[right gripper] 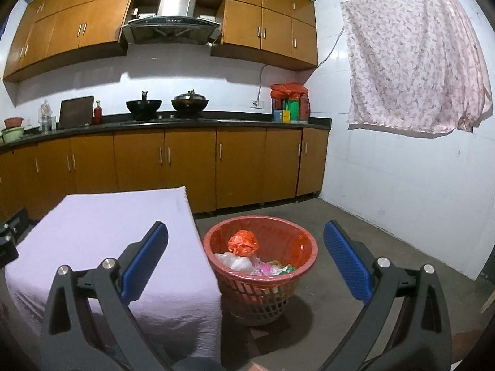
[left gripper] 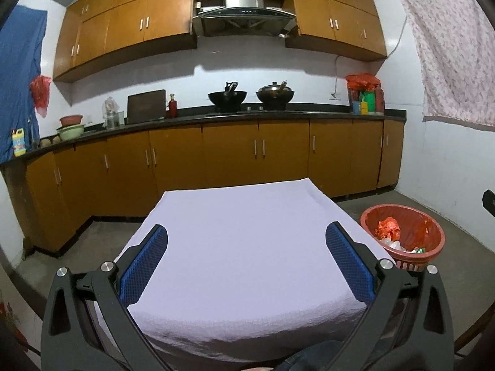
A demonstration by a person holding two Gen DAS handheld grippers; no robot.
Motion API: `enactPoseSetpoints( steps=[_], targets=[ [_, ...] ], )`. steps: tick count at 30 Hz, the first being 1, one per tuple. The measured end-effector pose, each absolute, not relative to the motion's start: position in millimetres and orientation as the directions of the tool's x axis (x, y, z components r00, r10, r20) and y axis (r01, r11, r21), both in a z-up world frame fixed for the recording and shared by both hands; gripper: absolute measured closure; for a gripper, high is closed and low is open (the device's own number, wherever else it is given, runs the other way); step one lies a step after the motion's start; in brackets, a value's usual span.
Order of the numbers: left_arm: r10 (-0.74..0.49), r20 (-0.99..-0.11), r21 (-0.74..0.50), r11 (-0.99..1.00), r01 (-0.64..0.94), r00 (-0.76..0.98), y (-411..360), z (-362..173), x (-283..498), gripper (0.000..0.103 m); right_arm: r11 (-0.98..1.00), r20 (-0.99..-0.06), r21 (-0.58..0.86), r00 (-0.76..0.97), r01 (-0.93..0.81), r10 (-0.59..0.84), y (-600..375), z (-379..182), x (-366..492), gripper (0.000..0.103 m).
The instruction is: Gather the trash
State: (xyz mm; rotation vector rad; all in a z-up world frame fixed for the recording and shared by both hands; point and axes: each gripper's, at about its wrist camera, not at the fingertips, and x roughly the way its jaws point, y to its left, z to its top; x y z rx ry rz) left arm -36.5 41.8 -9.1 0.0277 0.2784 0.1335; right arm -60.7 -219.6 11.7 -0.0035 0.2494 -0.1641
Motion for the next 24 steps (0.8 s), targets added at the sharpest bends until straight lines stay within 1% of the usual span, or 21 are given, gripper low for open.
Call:
enactPoseSetpoints(
  steps=[4, 14, 24],
  targets=[
    [0.134, -0.275, 0.026, 0.991, -0.132, 0.952, 46, -10, -42, 0.002, 0.990, -0.240, -0.011, 0.960, 0.144, -0.142, -216, 14, -64, 0.004],
    [0.120, -0.252, 0.042, 0.993, -0.113, 0.960, 41, -10, -55, 0.002, 0.988, -0.226, -0.013, 0.963, 0.151, -0.150, -212, 16, -72, 0.004],
    [0.101, -0.262, 0.027, 0.995, -0.098, 0.960, 40, -11, -55, 0.002, 0.989, -0.218, -0.017, 0.964, 0.150, -0.150, -213, 18, -75, 0.004]
  ],
)
